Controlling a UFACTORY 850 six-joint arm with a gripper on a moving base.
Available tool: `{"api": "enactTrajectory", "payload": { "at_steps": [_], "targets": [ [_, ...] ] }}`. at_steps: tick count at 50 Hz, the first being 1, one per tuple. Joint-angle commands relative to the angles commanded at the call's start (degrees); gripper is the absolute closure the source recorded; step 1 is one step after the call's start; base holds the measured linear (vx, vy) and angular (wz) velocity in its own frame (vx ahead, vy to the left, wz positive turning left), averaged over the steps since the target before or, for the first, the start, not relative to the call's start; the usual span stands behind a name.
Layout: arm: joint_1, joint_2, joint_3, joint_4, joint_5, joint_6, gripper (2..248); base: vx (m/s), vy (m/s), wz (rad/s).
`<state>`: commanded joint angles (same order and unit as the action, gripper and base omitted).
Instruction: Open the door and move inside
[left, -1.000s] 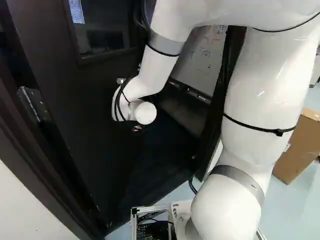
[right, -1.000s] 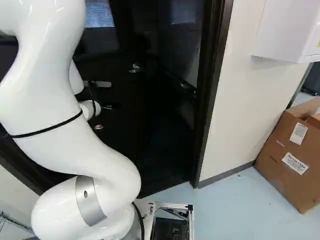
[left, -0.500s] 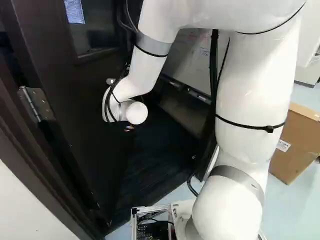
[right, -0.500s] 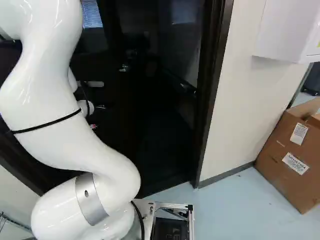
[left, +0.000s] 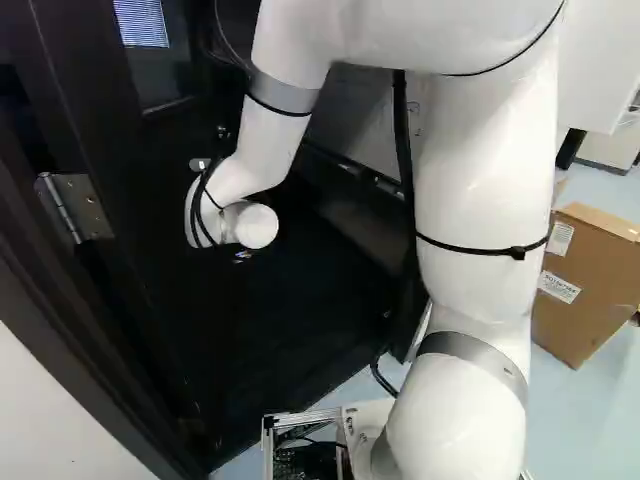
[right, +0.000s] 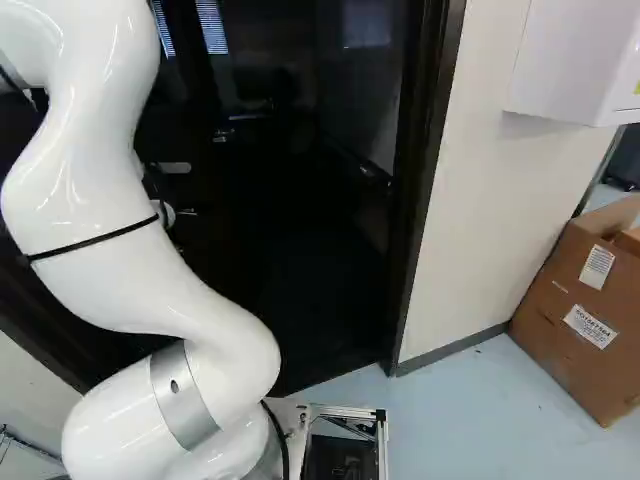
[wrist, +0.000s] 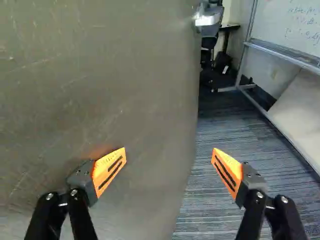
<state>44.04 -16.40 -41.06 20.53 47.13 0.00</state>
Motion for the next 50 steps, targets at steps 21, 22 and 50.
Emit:
{"api": "enactTrajectory", "payload": {
  "at_steps": [21, 22, 50],
  "targets": [
    [1.49, -2.01, -2.42, -3.42, 0.0, 0.0, 3, 0.0, 0.0, 0.0],
    [1.55, -2.09, -2.52, -3.64, 0.0, 0.0, 3, 0.0, 0.0, 0.0],
    [3.14, -4.53, -5.51, -11.42, 0.54, 0.0, 3, 0.0, 0.0, 0.0]
  ]
}}
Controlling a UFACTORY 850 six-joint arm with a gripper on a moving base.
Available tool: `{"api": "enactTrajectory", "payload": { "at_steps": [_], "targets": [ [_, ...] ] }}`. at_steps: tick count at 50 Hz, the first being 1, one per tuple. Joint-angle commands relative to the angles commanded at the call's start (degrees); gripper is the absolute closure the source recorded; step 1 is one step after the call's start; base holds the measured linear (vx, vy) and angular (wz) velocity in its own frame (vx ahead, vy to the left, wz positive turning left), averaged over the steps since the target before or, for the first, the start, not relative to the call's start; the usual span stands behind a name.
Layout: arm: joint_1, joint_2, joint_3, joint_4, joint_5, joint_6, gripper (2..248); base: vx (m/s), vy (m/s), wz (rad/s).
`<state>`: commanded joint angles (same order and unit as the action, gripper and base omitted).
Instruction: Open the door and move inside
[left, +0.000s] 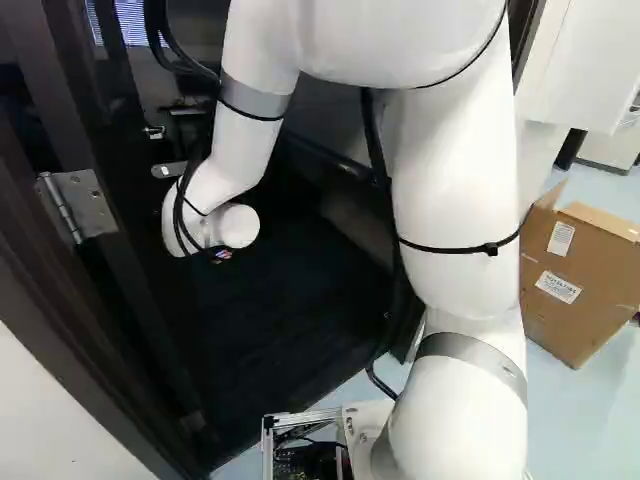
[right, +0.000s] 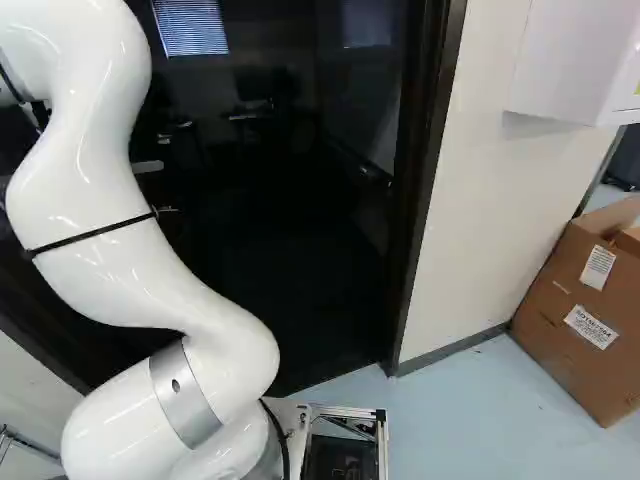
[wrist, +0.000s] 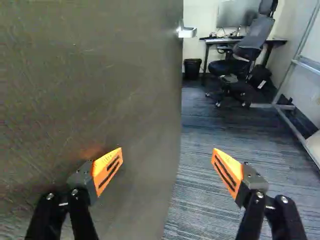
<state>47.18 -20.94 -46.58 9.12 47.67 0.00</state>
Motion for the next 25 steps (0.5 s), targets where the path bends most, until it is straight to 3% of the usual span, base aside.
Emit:
{"api": "enactTrajectory", "payload": {
  "at_steps": [25],
  "targets": [
    [1.28, -2.24, -2.79, -8.34, 1.92, 0.0, 3, 0.003, -0.001, -0.02]
  ]
}}
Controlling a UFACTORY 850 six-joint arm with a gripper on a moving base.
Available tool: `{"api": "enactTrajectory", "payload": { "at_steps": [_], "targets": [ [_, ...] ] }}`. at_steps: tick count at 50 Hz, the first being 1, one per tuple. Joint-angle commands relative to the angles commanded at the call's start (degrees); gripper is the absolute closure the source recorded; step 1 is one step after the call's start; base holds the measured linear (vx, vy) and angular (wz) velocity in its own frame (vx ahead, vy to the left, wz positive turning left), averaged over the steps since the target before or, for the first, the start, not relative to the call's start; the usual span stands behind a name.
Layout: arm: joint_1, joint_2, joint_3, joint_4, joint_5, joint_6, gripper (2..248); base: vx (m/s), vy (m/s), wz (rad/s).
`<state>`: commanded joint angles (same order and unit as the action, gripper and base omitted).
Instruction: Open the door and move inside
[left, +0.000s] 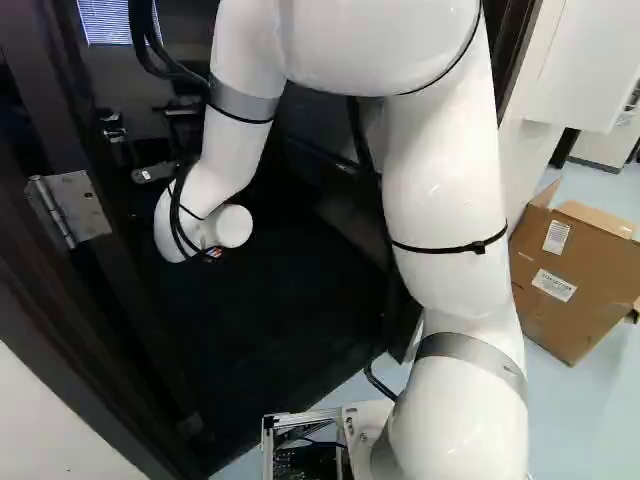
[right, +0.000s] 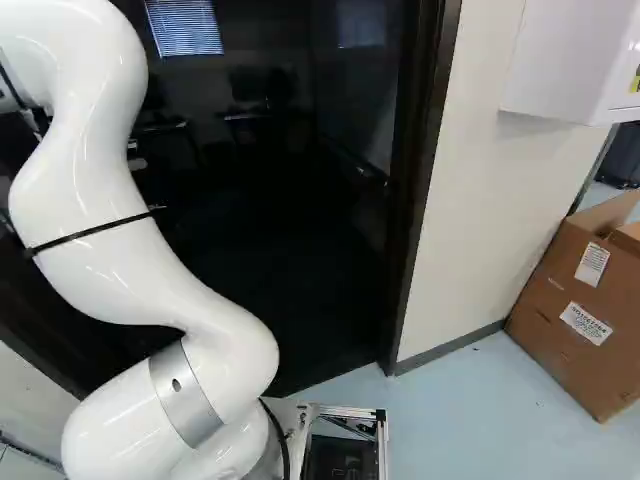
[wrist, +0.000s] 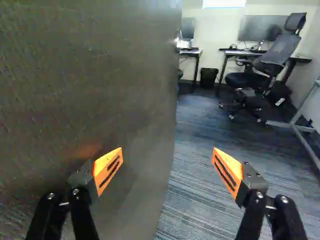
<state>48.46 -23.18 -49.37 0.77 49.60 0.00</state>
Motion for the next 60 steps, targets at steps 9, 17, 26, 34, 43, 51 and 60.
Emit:
{"api": "enactTrajectory", "payload": {
  "at_steps": [9, 17, 26, 34, 43, 51, 60],
  "targets": [
    [0.34, -0.65, -0.82, -1.26, 0.37, 0.0, 3, 0.0, 0.0, 0.0],
    [0.41, -0.99, -1.24, 0.23, 0.42, 0.0, 3, -0.006, 0.004, 0.023],
    [-0.18, -0.97, -1.21, 4.66, 0.43, 0.0, 3, 0.0, 0.0, 0.0],
    [-1.27, -0.53, -0.65, 9.16, 0.43, 0.0, 3, 0.0, 0.0, 0.0],
    [-2.7, 0.0, 0.01, 13.86, 0.43, 0.0, 3, 0.0, 0.0, 0.0],
    [-4.02, 0.46, 0.59, 17.43, 0.43, 0.0, 3, 0.0, 0.0, 0.0],
    [-5.48, 1.1, 1.4, 19.1, 0.43, 0.0, 3, 0.0, 0.0, 0.0]
  ]
}}
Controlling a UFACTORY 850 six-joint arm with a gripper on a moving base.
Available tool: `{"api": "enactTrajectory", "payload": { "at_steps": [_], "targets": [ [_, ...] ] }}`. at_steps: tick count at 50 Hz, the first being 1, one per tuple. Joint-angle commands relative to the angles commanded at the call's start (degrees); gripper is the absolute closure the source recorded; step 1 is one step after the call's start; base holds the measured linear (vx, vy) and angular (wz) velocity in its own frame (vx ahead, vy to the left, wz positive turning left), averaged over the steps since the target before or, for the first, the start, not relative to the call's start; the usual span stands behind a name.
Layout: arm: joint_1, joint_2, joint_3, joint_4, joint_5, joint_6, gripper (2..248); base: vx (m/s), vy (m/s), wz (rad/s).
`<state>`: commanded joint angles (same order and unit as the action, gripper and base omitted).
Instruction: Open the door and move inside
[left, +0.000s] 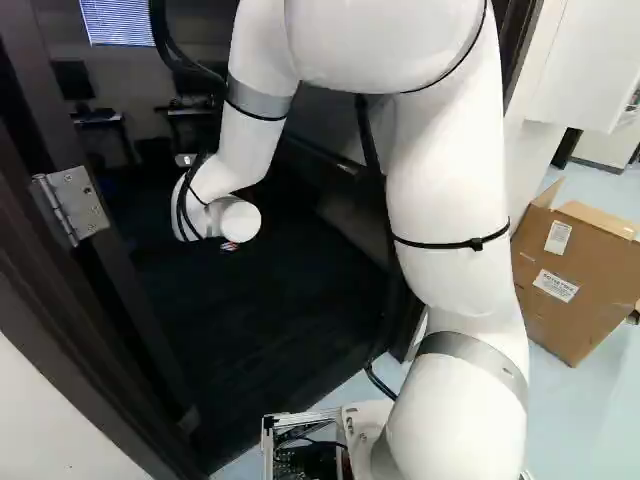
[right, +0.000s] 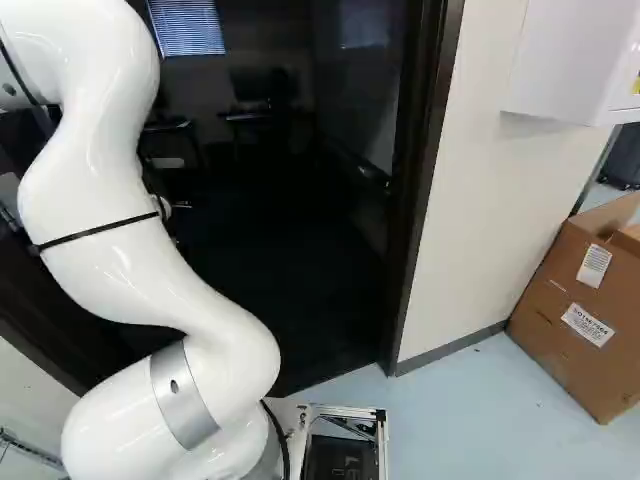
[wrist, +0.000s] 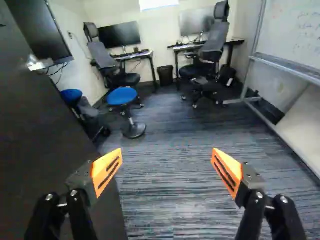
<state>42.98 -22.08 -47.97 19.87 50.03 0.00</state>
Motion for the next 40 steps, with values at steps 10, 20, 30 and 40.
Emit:
{"api": "enactTrajectory", "payload": {
  "at_steps": [10, 20, 30, 40],
  "targets": [
    [-1.61, 0.73, 0.92, 0.23, 0.0, 0.0, 3, 0.0, 0.0, 0.0],
    [-3.19, 1.53, 1.9, 0.23, 0.0, 0.0, 3, 0.0, 0.0, 0.0],
    [-4.72, 2.41, 2.99, 0.23, 0.0, 0.0, 3, 0.0, 0.0, 0.0],
    [-6.22, 3.37, 4.16, 0.23, 0.0, 0.0, 3, 0.0, 0.0, 0.0]
  ]
}}
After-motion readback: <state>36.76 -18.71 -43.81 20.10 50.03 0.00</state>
